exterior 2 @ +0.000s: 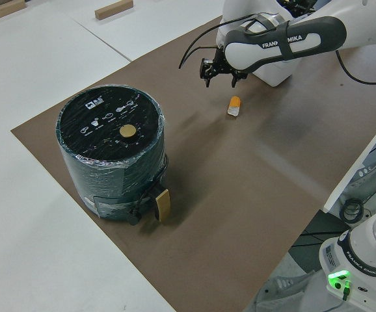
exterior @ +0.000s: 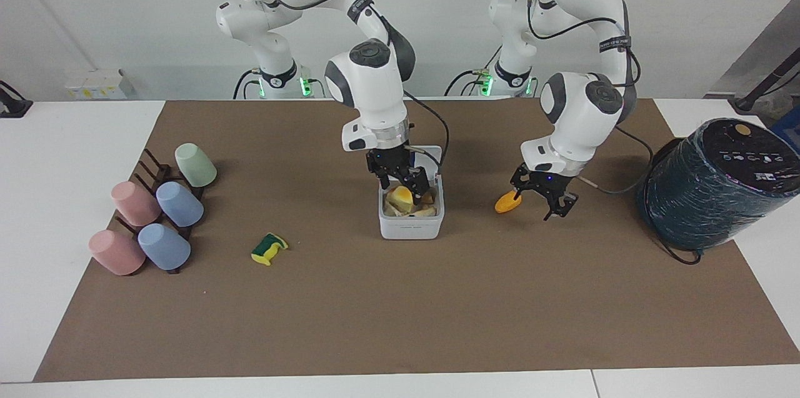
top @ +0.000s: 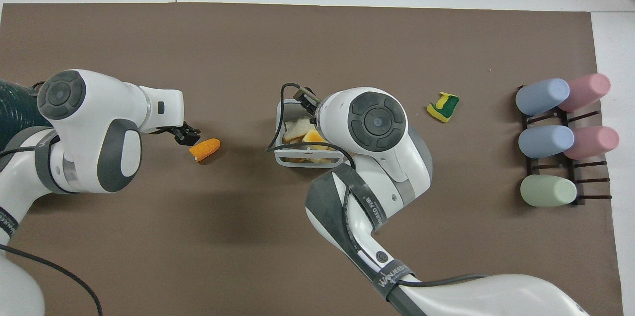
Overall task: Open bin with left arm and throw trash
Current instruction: 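Grasp the orange piece on the mat with the left gripper, then lift the orange piece with the left gripper while the right gripper grasps sponge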
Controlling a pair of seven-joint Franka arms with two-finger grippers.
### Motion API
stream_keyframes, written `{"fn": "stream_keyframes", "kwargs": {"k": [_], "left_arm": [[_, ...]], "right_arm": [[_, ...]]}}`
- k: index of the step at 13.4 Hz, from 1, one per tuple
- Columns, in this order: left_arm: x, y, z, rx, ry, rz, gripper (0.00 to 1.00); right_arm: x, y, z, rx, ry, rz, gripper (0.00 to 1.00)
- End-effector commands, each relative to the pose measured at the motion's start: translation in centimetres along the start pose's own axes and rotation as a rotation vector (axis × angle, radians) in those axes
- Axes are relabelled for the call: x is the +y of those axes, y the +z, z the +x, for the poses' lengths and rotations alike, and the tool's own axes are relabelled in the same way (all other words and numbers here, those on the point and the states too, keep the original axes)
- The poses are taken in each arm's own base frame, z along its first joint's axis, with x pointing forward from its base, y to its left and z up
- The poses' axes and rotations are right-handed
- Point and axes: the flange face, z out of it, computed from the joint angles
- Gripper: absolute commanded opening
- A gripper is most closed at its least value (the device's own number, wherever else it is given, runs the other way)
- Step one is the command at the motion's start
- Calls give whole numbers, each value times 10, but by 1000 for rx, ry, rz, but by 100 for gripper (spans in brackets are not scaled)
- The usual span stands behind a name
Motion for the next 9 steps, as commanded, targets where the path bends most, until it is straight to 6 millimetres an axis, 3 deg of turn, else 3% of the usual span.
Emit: {"fn": "stream_keyframes", "kwargs": {"k": [1,5,7,9], "left_arm": [[26,13,-10,-27,103,-11,82],[61,33,-10,-60,201,-46,72],[66,45,-14,-77,224,-58,70],[64,48,-16,-81,240,-60,68]], "right_arm": [[9,-4,39,47,-21,-33,100],[53,10,114,53,-241,-80,100],[82,26,158,59,-362,-94,100],[99,43,187,79,-407,-82,100]]}}
